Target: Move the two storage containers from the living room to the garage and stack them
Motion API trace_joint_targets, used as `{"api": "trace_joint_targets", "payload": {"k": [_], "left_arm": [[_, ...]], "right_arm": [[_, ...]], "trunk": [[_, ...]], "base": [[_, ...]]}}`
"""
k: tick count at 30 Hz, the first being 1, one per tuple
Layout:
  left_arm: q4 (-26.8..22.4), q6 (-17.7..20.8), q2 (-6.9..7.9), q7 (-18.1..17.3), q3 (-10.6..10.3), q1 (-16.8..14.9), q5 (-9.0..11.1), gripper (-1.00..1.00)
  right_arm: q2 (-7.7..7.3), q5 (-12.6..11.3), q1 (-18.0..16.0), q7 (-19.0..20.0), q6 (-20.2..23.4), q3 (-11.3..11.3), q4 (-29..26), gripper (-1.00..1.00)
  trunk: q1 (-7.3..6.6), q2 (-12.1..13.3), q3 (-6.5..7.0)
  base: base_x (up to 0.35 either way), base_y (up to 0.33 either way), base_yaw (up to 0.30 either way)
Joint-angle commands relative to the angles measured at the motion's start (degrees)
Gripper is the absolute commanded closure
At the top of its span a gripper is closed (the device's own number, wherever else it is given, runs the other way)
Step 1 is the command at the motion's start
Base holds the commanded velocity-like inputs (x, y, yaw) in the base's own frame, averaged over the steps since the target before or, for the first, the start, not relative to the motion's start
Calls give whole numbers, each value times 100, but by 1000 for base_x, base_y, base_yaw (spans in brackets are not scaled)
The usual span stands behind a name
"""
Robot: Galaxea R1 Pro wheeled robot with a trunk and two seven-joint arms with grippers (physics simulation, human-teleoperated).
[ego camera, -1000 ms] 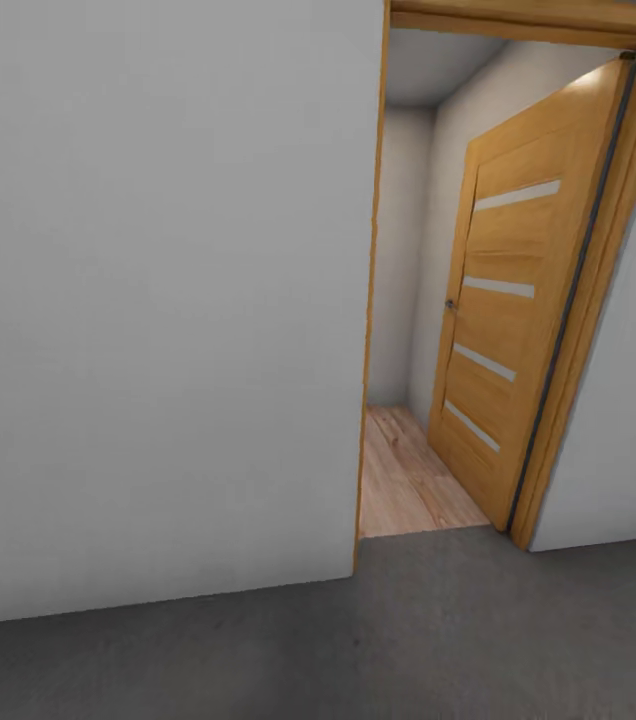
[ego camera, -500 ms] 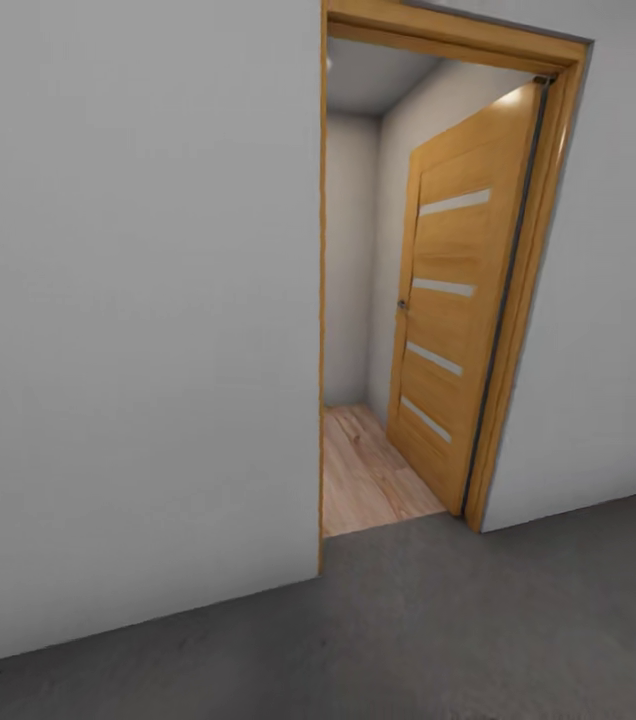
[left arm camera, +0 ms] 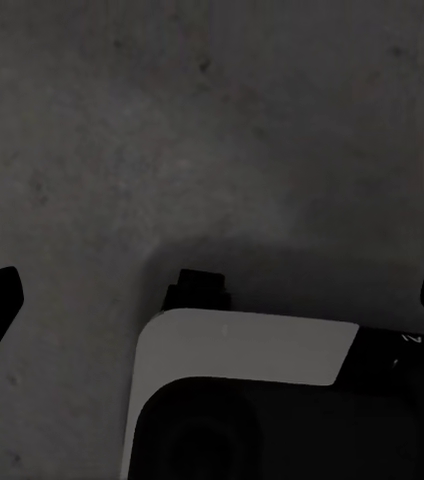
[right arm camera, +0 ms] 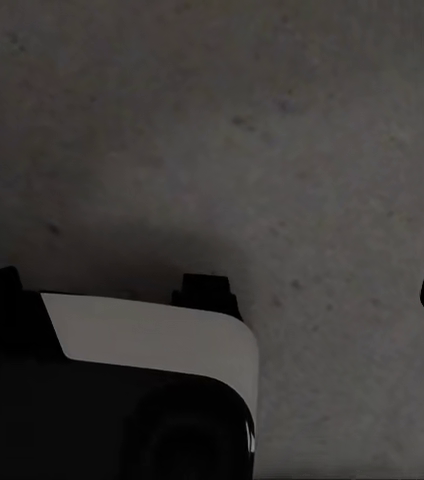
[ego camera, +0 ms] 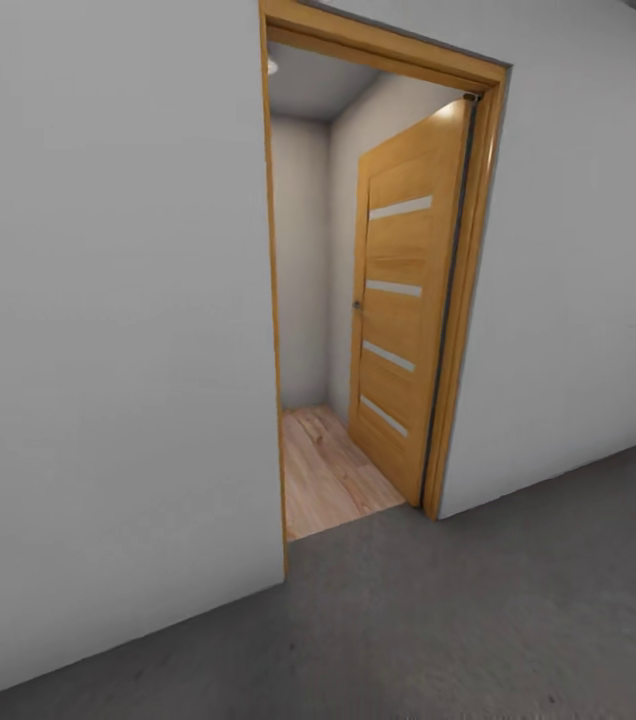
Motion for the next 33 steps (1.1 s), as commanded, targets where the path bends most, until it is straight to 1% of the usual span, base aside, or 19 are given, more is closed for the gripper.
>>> {"api": "trace_joint_targets", "payload": {"k": [1,11,29,33], "left_arm": [[-3,-3,1,12,-44,-1,51,-100],[-3,-3,1,12,-44,-1,53,-100],[-3,-3,1,12,-44,-1,60,-100],[-3,-3,1,12,-44,-1,60,-100]], "right_arm": [[6,-49,-7,-6,-27,48,17,-100],[6,-49,-7,-6,-14,48,17,-100],[-2,-33,-7,-6,-4,48,17,-100],[-2,-32,-7,-6,-8,49,17,-100]], "trunk": [[0,-3,-3],[0,-3,21],[0,-3,23],[0,-3,20]], "base": [[0,0,-284],[0,0,-284],[0,0,-286],[0,0,-177]]}}
